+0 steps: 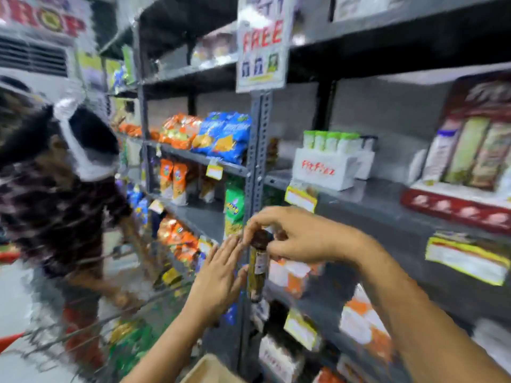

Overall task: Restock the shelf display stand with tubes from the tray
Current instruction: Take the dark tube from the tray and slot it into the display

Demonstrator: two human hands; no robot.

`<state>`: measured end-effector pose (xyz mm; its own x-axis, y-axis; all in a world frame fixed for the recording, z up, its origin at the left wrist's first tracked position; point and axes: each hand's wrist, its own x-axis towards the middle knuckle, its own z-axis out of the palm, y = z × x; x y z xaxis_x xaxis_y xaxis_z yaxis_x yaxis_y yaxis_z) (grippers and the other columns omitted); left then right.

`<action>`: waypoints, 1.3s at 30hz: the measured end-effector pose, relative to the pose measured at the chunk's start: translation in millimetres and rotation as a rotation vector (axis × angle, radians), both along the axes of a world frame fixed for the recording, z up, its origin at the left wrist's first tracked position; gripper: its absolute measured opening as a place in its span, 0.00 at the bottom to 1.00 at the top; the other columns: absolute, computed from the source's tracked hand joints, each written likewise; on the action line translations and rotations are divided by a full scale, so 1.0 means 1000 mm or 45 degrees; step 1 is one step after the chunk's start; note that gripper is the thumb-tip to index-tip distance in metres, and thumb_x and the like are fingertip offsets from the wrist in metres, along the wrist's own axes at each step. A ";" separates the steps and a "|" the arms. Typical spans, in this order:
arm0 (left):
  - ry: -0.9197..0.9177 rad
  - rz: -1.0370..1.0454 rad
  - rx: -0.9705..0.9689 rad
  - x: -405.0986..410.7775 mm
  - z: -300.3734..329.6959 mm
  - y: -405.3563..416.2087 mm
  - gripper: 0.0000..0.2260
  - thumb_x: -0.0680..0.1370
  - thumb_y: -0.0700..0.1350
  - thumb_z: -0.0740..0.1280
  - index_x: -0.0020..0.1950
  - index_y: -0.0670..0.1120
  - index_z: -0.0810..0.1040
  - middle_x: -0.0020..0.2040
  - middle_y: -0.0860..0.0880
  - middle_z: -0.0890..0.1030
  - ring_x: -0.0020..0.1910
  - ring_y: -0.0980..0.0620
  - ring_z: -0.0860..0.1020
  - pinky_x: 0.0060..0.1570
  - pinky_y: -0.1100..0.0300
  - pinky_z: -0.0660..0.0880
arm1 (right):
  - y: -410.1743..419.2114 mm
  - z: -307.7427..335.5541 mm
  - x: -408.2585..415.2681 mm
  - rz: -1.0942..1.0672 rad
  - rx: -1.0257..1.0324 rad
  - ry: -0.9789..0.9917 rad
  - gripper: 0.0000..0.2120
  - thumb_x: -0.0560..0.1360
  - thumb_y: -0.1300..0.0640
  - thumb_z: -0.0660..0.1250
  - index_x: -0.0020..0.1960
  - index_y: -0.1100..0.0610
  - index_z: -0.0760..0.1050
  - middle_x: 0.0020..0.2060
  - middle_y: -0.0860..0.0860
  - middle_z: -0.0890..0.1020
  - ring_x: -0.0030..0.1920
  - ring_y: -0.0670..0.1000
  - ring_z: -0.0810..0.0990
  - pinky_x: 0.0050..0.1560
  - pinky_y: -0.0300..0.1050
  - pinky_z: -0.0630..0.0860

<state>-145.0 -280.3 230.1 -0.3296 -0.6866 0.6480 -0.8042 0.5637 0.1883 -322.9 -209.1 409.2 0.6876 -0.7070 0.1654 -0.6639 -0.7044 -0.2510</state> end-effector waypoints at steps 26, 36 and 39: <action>0.138 -0.500 -0.178 -0.312 0.101 -0.097 0.30 0.78 0.64 0.45 0.55 0.48 0.80 0.52 0.51 0.83 0.53 0.51 0.79 0.51 0.61 0.62 | -0.022 0.175 -0.294 -1.225 -0.532 0.126 0.15 0.76 0.57 0.64 0.63 0.49 0.70 0.62 0.53 0.76 0.60 0.54 0.72 0.59 0.52 0.71; 0.219 -0.461 -0.249 -0.316 0.098 -0.097 0.22 0.76 0.59 0.52 0.53 0.49 0.81 0.51 0.53 0.83 0.53 0.54 0.77 0.49 0.62 0.62 | -0.064 0.145 -0.332 -1.352 -0.575 -0.094 0.07 0.78 0.55 0.63 0.55 0.50 0.74 0.57 0.50 0.80 0.59 0.54 0.75 0.63 0.61 0.70; 0.221 -0.458 -0.265 -0.317 0.098 -0.098 0.22 0.77 0.59 0.52 0.54 0.49 0.81 0.52 0.53 0.83 0.53 0.54 0.77 0.50 0.57 0.67 | -0.068 0.146 -0.336 -1.351 -0.570 -0.111 0.05 0.78 0.55 0.62 0.53 0.49 0.74 0.55 0.49 0.79 0.58 0.53 0.74 0.65 0.61 0.67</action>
<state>-461.7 -378.1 328.4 -0.3974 -0.3973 0.8272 -0.5167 0.8418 0.1562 -658.5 -277.2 555.0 -0.2434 -0.7885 0.5648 -0.9679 0.1597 -0.1941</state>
